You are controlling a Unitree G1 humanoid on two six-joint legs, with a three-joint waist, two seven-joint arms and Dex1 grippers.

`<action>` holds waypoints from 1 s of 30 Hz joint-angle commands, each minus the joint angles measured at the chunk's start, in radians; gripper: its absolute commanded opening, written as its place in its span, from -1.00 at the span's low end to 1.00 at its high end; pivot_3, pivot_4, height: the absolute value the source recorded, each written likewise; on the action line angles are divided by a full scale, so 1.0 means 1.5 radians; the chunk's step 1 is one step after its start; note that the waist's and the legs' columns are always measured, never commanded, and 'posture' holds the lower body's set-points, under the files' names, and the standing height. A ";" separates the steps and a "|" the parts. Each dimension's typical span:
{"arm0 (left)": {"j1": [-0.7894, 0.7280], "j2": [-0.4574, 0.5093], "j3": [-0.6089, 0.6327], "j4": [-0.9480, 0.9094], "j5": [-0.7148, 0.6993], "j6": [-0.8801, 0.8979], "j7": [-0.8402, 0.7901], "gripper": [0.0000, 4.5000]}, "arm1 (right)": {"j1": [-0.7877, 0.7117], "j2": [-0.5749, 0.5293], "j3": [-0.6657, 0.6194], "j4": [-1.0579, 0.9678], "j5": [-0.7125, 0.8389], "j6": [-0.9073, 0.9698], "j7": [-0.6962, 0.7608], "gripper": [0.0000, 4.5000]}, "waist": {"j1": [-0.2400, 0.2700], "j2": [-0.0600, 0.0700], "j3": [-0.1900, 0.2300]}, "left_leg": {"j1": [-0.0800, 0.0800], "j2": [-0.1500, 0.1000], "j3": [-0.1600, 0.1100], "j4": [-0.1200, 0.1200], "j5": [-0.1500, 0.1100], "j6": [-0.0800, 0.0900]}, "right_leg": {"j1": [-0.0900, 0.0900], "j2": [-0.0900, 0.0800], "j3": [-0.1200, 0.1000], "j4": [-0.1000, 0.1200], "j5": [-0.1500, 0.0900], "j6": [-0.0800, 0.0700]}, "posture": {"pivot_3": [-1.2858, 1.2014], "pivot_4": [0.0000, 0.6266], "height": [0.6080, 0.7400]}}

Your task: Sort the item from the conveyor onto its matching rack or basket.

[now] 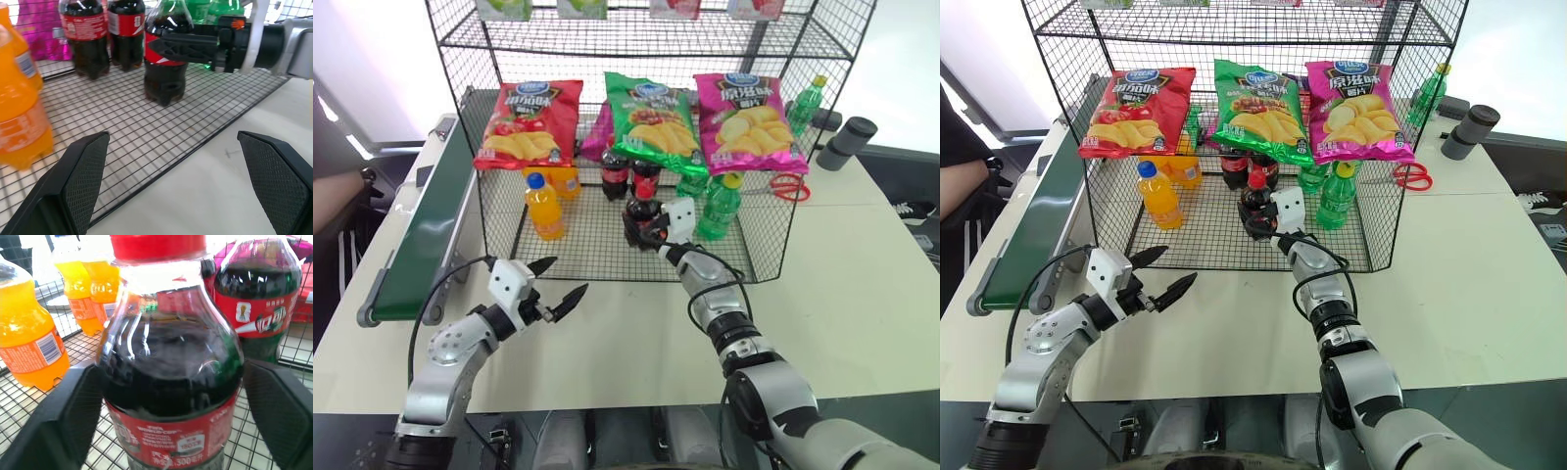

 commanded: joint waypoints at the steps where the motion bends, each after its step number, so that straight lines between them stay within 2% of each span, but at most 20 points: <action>1: -0.008 0.000 -0.003 -0.013 -0.002 -0.011 -0.003 1.00 | 0.047 -0.031 0.018 -0.099 -0.019 -0.020 0.030 0.97 | 0.002 0.000 0.000 | 0.000 0.000 0.000 0.000 0.000 0.000 | 0.000 0.000 0.000 0.000 0.000 0.000 | 0.03 -0.52 1.00; 9: -0.022 0.003 -0.005 0.002 -0.001 0.000 -0.005 1.00 | 0.223 -0.151 0.029 -0.371 0.002 0.073 0.117 0.97 | 0.002 0.000 0.000 | 0.000 0.000 0.000 0.000 0.000 0.000 | 0.000 -0.001 0.000 -0.001 0.000 0.000 | 0.03 -0.52 1.00; 11: -0.030 0.005 0.000 0.017 0.001 0.005 0.000 1.00 | 0.293 -0.203 0.007 -0.487 0.045 0.122 0.154 0.97 | 0.004 0.001 0.000 | 0.000 0.000 0.000 0.000 0.000 0.000 | 0.000 -0.001 0.000 -0.001 0.000 0.000 | 0.03 -0.52 1.00; 16: -0.034 0.030 0.022 0.040 0.001 0.012 -0.006 1.00 | 0.420 -0.319 -0.070 -0.680 0.154 0.240 0.215 0.97 | 0.004 0.002 0.000 | 0.001 0.000 0.000 0.000 0.000 0.000 | 0.001 -0.001 0.000 -0.001 0.000 0.000 | 0.03 -0.52 1.00; 23: -0.020 0.093 0.073 0.074 -0.012 0.016 -0.034 1.00 | 0.517 -0.429 -0.197 -0.748 0.240 0.333 0.259 0.97 | 0.006 0.002 0.000 | 0.001 0.000 0.000 0.000 0.000 0.000 | 0.002 0.000 0.000 -0.002 0.000 -0.001 | 0.03 -0.52 1.00; 30: -0.022 0.117 0.098 0.097 -0.013 0.007 -0.058 1.00 | 0.515 -0.437 -0.210 -0.745 0.240 0.346 0.262 0.97 | 0.010 0.002 0.000 | 0.001 0.000 0.000 0.000 0.000 0.000 | 0.002 0.000 0.000 -0.002 -0.001 -0.001 | 0.03 -0.52 1.00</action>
